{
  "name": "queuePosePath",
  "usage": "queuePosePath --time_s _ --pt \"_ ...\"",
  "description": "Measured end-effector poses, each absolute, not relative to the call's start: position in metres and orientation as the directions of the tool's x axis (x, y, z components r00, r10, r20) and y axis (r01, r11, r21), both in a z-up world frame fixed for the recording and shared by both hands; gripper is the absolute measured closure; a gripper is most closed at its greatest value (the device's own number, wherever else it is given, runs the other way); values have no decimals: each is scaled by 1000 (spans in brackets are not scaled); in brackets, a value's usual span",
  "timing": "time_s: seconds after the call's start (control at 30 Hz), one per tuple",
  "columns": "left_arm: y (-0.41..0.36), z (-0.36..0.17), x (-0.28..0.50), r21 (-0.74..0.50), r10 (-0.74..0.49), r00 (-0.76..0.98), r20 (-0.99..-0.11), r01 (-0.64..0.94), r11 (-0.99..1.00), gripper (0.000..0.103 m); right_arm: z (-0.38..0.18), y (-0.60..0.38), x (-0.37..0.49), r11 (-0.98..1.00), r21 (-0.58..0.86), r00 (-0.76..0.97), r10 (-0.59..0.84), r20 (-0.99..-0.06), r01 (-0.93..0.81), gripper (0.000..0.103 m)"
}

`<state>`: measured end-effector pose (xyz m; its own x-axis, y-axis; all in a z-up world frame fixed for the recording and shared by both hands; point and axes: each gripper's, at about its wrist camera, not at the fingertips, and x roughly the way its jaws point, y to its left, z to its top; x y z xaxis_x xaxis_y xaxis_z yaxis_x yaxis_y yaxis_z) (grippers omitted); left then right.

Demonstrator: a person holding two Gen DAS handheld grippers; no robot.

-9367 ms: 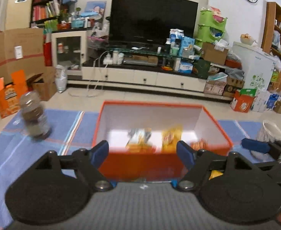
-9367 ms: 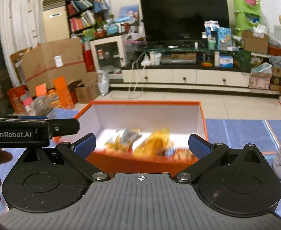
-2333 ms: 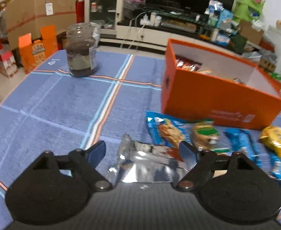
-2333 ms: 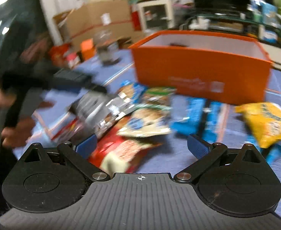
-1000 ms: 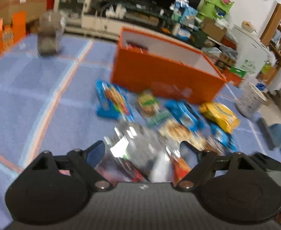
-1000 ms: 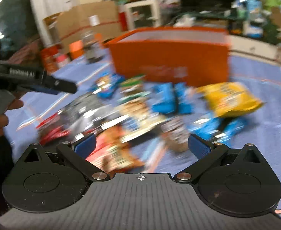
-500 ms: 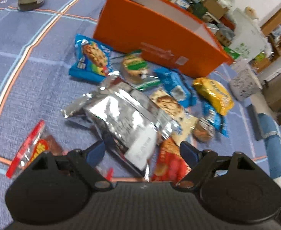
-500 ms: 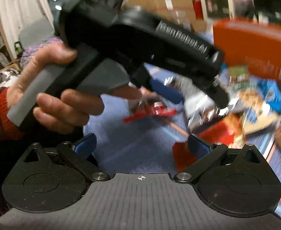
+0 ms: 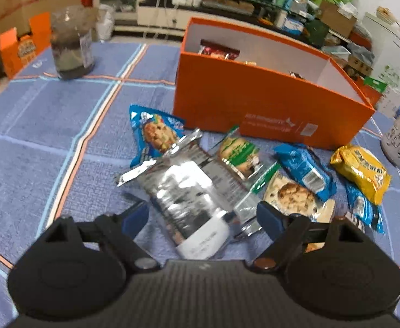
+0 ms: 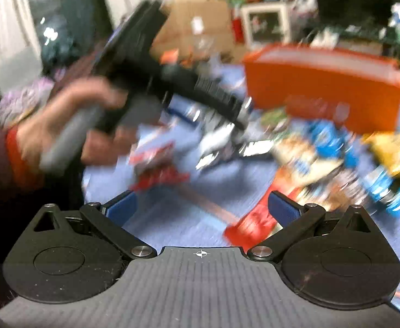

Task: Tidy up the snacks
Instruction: 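Grasp the silver packet with the left gripper while the right gripper grasps the red snack bag, then carry both packets into the orange box and open both grippers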

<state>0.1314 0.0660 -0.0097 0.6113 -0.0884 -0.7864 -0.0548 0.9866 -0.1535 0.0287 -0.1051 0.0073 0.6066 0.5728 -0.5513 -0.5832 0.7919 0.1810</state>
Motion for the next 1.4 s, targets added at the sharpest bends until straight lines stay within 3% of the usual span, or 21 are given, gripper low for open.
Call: queuePosePath --time_s 0.17,0.3,0.53,0.93,0.97,1.03,1.1,1.23,1.27,1.33,1.4 --pt "52 -19 158 -97 31 571 -820 -193 976 15 -5 -116 46 879 190 640 452 -622 -437 7" --pt "53 -35 166 -115 25 548 -836 -219 969 14 -23 -118 47 889 212 610 436 -662 -405 7" --pt "57 -48 159 -13 79 545 -834 -162 987 15 -39 -101 66 892 205 586 424 -691 -404 7" --pt "70 -46 144 -9 55 569 -820 -110 994 15 -52 -90 63 918 109 635 346 -691 -382 7" --pt "70 -46 144 -9 53 572 -818 -106 994 15 -52 -89 62 923 97 645 332 -689 -371 8" --pt "70 -46 142 -9 44 582 -812 -88 996 17 -52 -85 55 931 50 674 298 -676 -362 20" --pt "68 -43 136 -7 28 598 -801 -57 998 32 -52 -85 48 933 19 697 283 -658 -361 39" --pt "74 -36 124 -71 -41 575 -817 -30 997 34 -47 -90 40 932 56 689 303 -658 -357 45" --pt "77 -32 119 -107 -74 570 -818 -26 994 34 -43 -92 37 931 80 684 319 -656 -357 54" --pt "85 -20 106 -179 -144 578 -803 -3 984 34 -33 -100 30 923 150 681 365 -634 -355 55" --pt "89 -9 99 -173 -140 600 -788 4 985 34 -27 -105 27 915 200 686 395 -611 -349 55"
